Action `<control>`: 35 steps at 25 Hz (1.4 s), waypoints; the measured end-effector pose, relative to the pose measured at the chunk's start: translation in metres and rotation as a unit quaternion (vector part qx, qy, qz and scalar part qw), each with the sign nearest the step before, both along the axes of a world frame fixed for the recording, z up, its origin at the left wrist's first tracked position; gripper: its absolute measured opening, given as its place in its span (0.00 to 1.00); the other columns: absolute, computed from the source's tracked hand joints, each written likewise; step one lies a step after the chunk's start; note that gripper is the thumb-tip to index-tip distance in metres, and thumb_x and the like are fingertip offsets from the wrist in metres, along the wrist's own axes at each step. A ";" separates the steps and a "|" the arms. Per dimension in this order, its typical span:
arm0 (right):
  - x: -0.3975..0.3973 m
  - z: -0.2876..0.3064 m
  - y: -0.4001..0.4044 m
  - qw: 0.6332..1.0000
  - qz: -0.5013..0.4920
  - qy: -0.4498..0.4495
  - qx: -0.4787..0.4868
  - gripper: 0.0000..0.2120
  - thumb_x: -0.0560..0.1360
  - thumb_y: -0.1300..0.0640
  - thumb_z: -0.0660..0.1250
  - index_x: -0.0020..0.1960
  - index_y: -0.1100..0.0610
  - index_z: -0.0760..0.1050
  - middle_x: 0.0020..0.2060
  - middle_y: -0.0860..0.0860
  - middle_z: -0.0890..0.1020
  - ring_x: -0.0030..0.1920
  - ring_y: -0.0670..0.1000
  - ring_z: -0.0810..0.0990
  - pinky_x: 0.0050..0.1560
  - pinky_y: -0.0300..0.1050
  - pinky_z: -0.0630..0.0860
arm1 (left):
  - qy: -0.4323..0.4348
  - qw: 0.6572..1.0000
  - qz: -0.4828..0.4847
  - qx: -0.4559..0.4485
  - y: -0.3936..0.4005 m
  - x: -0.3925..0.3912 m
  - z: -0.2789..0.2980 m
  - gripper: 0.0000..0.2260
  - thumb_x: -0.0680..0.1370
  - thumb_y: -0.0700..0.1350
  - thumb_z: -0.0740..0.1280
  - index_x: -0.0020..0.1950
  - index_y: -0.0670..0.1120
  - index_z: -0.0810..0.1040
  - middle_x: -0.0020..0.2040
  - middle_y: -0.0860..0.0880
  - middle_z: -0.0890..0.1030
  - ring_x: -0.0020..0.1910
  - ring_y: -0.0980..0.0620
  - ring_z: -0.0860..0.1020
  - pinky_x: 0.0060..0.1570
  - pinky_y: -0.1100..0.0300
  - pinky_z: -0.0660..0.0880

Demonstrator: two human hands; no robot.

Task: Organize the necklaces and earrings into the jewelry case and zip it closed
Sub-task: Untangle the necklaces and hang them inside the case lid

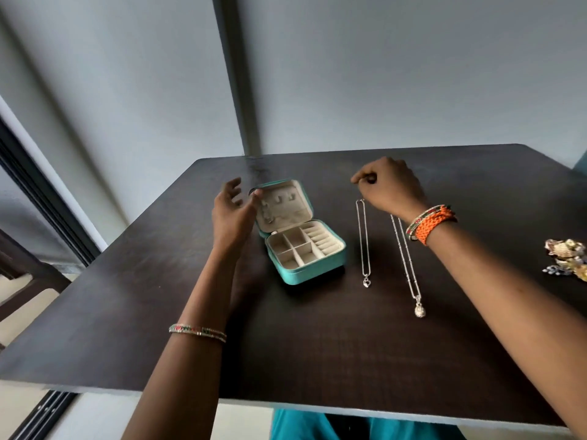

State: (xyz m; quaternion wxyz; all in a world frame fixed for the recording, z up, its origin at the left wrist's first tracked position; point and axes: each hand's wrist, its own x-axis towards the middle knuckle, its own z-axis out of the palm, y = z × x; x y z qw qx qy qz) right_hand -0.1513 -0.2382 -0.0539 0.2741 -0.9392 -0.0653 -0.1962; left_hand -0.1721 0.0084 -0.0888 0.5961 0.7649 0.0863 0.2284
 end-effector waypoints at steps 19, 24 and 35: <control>0.037 -0.006 -0.007 0.990 0.023 0.132 -0.050 0.08 0.71 0.60 0.61 0.40 0.63 0.77 0.41 0.59 0.81 0.49 0.60 0.80 0.55 0.52 0.73 | -0.053 0.937 -0.171 0.299 -0.105 0.036 0.021 0.14 0.75 0.34 0.62 0.58 0.43 0.80 0.53 0.46 0.83 0.54 0.52 0.80 0.54 0.66 0.71; -0.008 0.045 -0.009 0.959 0.120 0.142 0.213 0.07 0.75 0.65 0.57 0.46 0.64 0.74 0.38 0.59 0.82 0.42 0.59 0.83 0.46 0.55 0.80 | -0.019 0.948 -0.310 0.068 -0.113 0.023 0.035 0.11 0.82 0.42 0.58 0.55 0.39 0.78 0.47 0.44 0.81 0.46 0.53 0.78 0.46 0.67 0.73; -0.009 0.028 -0.050 0.884 -0.055 -0.015 0.465 0.10 0.77 0.59 0.55 0.38 0.52 0.66 0.34 0.50 0.71 0.29 0.46 0.65 0.24 0.37 0.60 | 0.085 0.853 -0.436 -0.274 -0.106 -0.007 0.070 0.21 0.79 0.51 0.57 0.31 0.45 0.78 0.23 0.51 0.71 0.24 0.54 0.73 0.32 0.61 0.77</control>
